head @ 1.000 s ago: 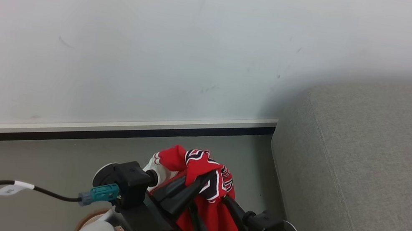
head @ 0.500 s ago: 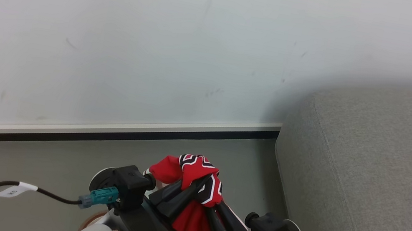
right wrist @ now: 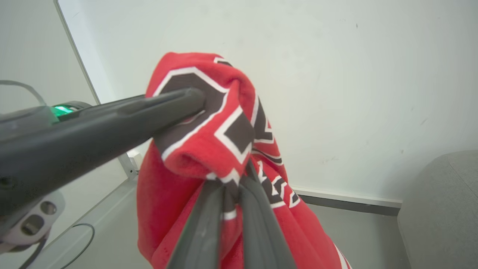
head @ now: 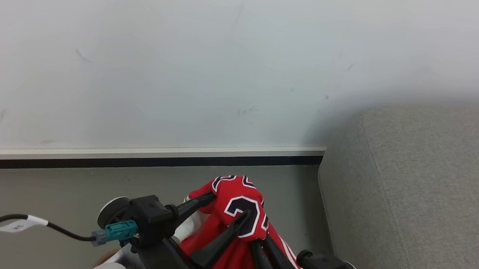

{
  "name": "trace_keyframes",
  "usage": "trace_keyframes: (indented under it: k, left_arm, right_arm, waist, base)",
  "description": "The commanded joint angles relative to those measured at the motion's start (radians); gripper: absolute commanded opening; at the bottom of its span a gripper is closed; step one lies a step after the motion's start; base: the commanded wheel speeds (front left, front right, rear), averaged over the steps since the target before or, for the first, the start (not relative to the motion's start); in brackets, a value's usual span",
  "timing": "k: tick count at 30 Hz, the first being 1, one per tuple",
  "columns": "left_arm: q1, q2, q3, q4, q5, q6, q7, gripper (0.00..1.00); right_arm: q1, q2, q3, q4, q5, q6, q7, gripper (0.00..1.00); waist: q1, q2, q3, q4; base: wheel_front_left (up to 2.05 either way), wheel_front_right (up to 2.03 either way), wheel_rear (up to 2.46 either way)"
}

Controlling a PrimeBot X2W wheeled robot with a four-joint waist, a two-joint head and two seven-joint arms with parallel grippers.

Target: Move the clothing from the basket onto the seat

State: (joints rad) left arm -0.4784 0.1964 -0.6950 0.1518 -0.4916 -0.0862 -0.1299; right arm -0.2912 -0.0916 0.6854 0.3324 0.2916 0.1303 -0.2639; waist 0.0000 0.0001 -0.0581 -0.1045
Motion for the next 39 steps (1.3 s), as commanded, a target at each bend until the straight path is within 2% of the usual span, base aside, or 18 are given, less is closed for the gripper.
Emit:
trace_keyframes:
  k: [1, 9, 17, 37, 39]
  left_arm:
    - [-0.008, 0.005, -0.007, 0.004, 0.009, 0.004, 0.001, 1.00]
    - [-0.009, 0.012, -0.011, 0.000, 0.009, 0.009, 0.007, 1.00]
    - [-0.024, 0.018, -0.016, -0.009, 0.008, 0.012, 0.009, 1.00]
    - [-0.089, 0.060, -0.030, -0.019, 0.026, 0.010, 0.025, 1.00]
    - [-0.097, 0.059, -0.037, -0.021, 0.028, 0.006, 0.030, 1.00]
  right_arm:
    - [0.014, -0.005, -0.005, -0.006, 0.007, 0.001, -0.001, 0.00]
    - [0.011, -0.011, -0.051, -0.016, -0.002, 0.001, -0.001, 0.00]
    - [-0.004, -0.021, -0.121, -0.048, -0.031, 0.001, -0.001, 0.00]
    - [-0.028, 0.017, -0.219, -0.141, -0.081, 0.001, -0.001, 0.00]
    - [-0.025, 0.018, -0.233, -0.147, -0.083, 0.001, -0.001, 0.00]
  waist:
    - [0.0000, -0.0001, 0.000, 0.000]
    - [0.0000, -0.0001, 0.012, -0.016]
    - [0.0000, -0.0001, 0.066, -0.080]
    - [0.0000, -0.0001, 0.194, -0.400]
    - [0.0000, -0.0001, 0.201, -0.406]
  base:
    - [0.00, 0.00, 0.00]
    - [0.00, 0.00, 0.00]
    - [0.00, 0.00, 0.00]
    - [0.00, 0.00, 0.00]
    - [0.00, 0.00, 0.00]
